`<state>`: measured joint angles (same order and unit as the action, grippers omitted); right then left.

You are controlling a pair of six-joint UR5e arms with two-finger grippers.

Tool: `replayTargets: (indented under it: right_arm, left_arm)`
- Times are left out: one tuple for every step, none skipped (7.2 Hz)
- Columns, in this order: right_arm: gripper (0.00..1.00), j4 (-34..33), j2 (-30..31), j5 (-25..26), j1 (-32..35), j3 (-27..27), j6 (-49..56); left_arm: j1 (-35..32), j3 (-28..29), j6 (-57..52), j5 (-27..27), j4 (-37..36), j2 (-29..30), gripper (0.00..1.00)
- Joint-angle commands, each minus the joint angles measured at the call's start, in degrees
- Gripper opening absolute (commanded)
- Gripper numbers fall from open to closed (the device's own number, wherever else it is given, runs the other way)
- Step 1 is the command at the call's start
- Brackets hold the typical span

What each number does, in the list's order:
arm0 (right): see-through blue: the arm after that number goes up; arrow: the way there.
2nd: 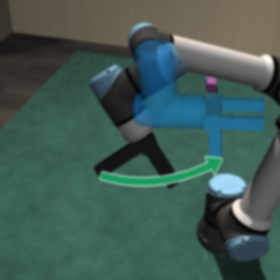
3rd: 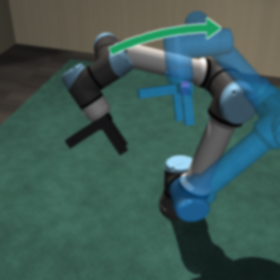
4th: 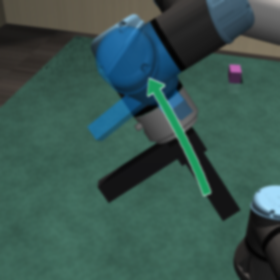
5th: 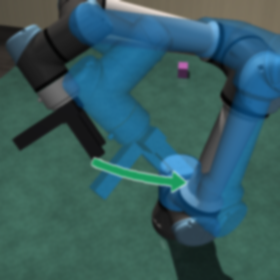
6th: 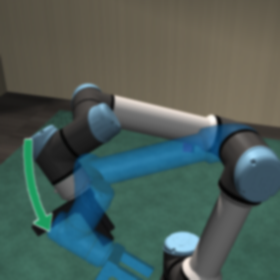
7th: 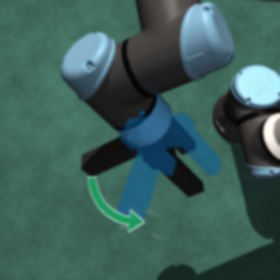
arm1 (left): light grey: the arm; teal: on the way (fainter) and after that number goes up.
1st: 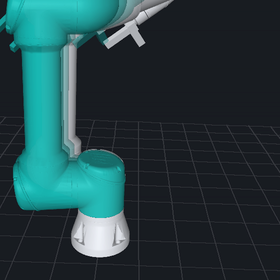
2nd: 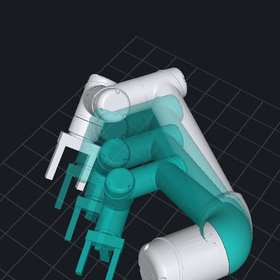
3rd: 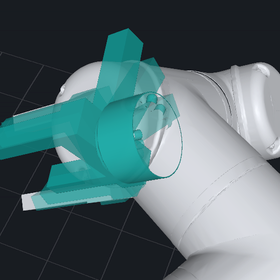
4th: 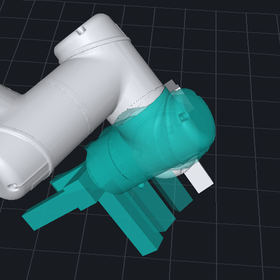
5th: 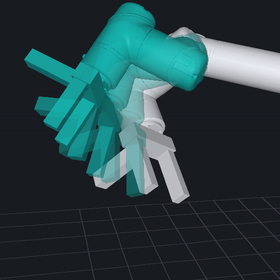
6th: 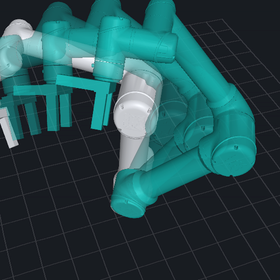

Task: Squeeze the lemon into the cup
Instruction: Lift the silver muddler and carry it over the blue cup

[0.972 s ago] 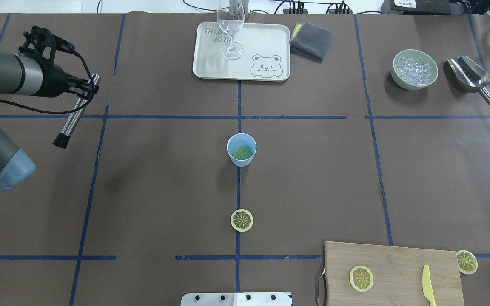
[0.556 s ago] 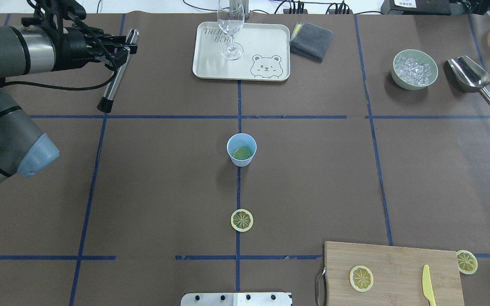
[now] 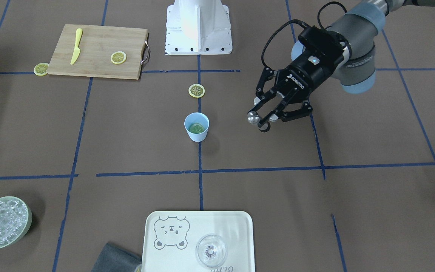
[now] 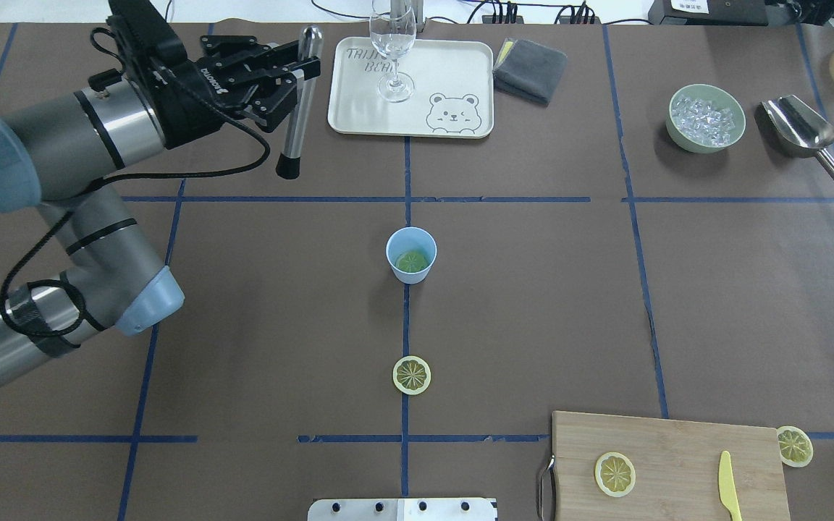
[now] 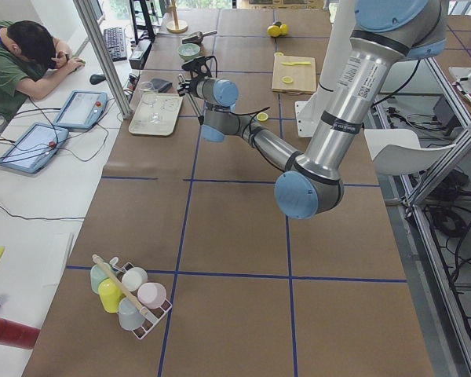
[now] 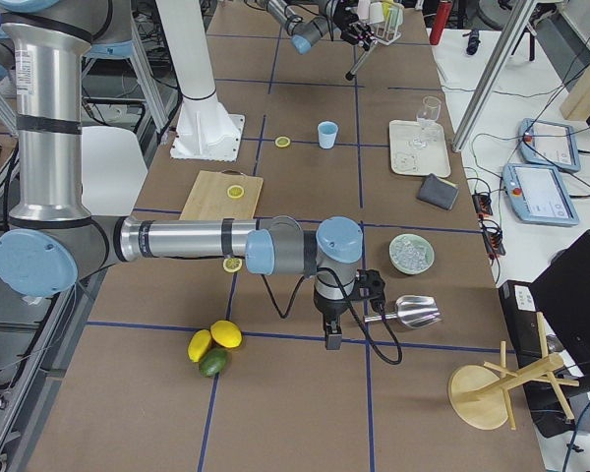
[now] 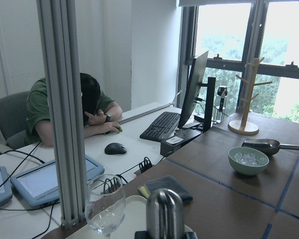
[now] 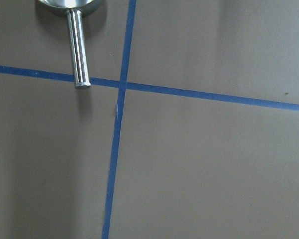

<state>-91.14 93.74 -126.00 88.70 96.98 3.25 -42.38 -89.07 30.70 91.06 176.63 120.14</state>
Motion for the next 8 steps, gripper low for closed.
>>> replayTargets:
  right_arm:
    - [1.0,0.3,0.3,-0.1,0.1,-0.1,-0.3]
    - [1.0,0.5,0.7,-0.8,0.1,0.2,-0.8]
    - [1.0,0.6,0.6,-0.7,0.0,-0.2,-1.0]
    - [1.0,0.6,0.6,-0.8,0.0,-0.1,-1.0]
    - [1.0,0.6,0.6,-0.8,0.0,-0.1,-1.0]
    - [1.0,0.6,0.6,-0.8,0.0,-0.1,-1.0]
    - [1.0,0.6,0.6,-0.8,0.0,-0.1,-1.0]
    - [1.0,0.6,0.6,-0.8,0.0,-0.1,-1.0]
  left_arm:
    - [1.8,7.0,-7.1,0.6,11.3,5.1,0.0]
    - [4.0,7.3,-7.9,0.5,13.6,5.3,0.0]
    - [5.9,8.9,-8.9,0.3,14.0,7.2,0.0]
    - [7.0,10.8,-11.9,0.1,15.5,8.3,0.0]
    - [8.0,12.5,-13.9,-1.0,17.2,8.4,0.0]
    - [10.5,14.2,-15.0,-3.3,18.0,8.9,0.0]
    - [14.6,15.8,-15.2,-7.8,19.3,9.4,0.0]
    - [17.0,16.3,-15.3,-10.5,19.5,9.5,0.0]
